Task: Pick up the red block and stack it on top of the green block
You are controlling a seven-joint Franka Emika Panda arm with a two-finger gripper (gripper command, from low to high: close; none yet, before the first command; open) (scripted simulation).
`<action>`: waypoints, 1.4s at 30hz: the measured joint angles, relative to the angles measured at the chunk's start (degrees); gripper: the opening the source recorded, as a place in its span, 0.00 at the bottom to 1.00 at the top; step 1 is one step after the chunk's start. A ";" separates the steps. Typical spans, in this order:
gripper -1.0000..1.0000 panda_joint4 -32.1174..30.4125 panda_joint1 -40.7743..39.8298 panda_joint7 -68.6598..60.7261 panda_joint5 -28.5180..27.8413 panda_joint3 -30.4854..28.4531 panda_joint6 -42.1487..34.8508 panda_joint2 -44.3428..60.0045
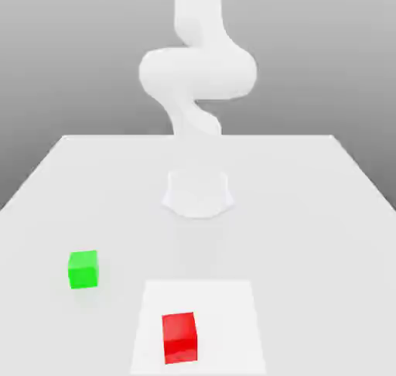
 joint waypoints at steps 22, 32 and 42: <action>0.50 -11.69 1.89 -11.88 2.34 -4.52 19.50 46.00; 0.00 -11.16 0.39 -14.02 3.97 -2.85 29.77 60.16; 0.00 -13.43 0.26 -12.52 1.57 -4.76 21.71 49.81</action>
